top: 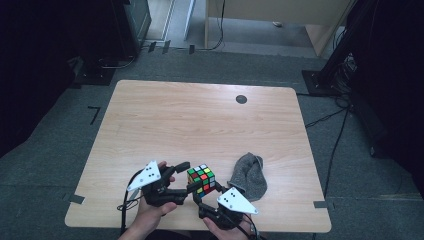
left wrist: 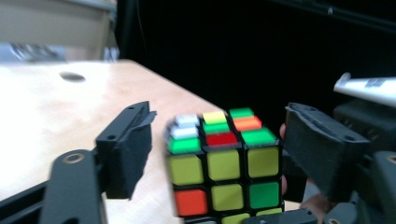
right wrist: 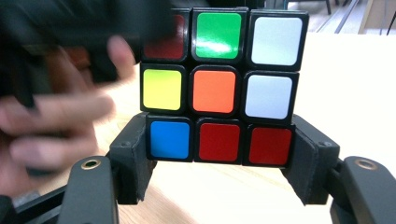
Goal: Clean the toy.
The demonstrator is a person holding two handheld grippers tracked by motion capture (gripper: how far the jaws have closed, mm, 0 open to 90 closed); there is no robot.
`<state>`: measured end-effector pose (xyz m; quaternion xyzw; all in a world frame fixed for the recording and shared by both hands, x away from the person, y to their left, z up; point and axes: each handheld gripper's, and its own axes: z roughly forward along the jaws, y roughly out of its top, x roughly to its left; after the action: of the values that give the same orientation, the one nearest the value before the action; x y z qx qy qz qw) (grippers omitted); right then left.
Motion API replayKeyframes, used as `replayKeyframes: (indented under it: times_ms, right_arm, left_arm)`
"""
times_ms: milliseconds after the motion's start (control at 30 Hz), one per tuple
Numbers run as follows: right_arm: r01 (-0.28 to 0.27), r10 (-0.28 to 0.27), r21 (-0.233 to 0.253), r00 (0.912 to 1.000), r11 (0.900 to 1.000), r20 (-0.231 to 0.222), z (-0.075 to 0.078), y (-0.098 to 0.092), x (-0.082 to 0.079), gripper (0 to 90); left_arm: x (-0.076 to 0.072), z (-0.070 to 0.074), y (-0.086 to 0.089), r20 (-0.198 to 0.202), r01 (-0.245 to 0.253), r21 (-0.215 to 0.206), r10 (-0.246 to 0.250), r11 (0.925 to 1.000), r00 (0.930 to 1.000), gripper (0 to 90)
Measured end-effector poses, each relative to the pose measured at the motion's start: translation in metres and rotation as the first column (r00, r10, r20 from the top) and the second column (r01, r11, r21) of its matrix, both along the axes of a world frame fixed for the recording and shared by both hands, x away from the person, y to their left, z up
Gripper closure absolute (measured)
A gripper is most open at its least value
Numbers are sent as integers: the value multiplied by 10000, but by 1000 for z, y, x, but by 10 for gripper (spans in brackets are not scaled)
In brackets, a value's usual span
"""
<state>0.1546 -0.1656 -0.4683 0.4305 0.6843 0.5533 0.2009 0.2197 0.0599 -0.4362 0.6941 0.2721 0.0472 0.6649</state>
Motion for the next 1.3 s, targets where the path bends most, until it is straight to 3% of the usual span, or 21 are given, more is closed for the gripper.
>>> replayKeyframes:
  times_ms: [133,233,300,367,433,467,567,600,633,733,800,867,1000,1133,1200,1300]
  right_arm:
    - [-263,264,38,9991,9996,-333,3,-14,8,338]
    - [-451,455,94,9980,9989,-446,11,-27,14,339]
    - [-798,820,324,9939,9963,-743,18,-36,17,339]
    - [-1109,1157,490,9874,9926,-1076,26,-43,18,339]
    - [-1264,1359,797,9823,9888,-1290,31,-48,18,338]
    - [-1319,1445,968,9798,9865,-1381,33,-50,18,338]
    - [-1530,1750,1349,9697,9790,-1705,37,-52,17,338]
    - [-1610,1834,1340,9672,9778,-1756,37,-51,17,338]
    - [-1724,1963,1380,9632,9753,-1837,38,-50,17,339]
    - [-1871,2146,1466,9554,9713,-2030,39,-47,16,339]
    - [-2012,2317,1507,9468,9679,-2236,39,-44,16,338]
    - [-2152,2462,1430,9346,9660,-2566,38,-39,17,338]
    - [-2171,2482,1340,9219,9669,-2975,35,-34,18,338]
    - [-2195,2552,1385,9004,9657,-3523,31,-32,21,338]
    - [-2137,2497,1366,8968,9673,-3653,30,-32,22,338]
    - [-2141,2559,1485,8867,9654,-3851,28,-34,24,335]
  left_arm:
    - [7,5,20,593,-289,114,282,9995,9978,166]
    - [12,0,27,989,-332,857,246,9958,9948,155]
    - [13,-5,27,1324,-482,1454,289,9882,9908,146]
    - [10,-10,21,1833,-624,2253,206,9723,9828,142]
    - [6,-13,14,2365,-776,2885,75,9543,9716,144]
    - [3,-15,9,2720,-868,3284,-61,9405,9623,145]
    - [-6,-21,-4,3388,-944,3983,-506,9124,9395,149]
    - [-9,-23,-8,3679,-1049,4219,-643,9006,9277,150]
    - [-10,-24,-10,3789,-1072,4280,-704,8974,9228,151]
    - [-18,-26,-18,4416,-1274,4627,-1035,8773,8912,151]
    - [-22,-26,-21,4718,-1408,4756,-1167,8683,8739,151]
    - [-24,-26,-24,4857,-1432,4773,-1245,8670,8652,151]
    - [-29,-27,-27,5315,-1699,4845,-1345,8582,8363,184]
    - [-32,-30,-31,5479,-1707,5043,-1609,8465,8209,214]
    - [-34,-32,-32,5605,-1686,5112,-1782,8428,8087,261]
    - [-35,-33,-33,5555,-1617,5240,-1917,8362,8091,304]
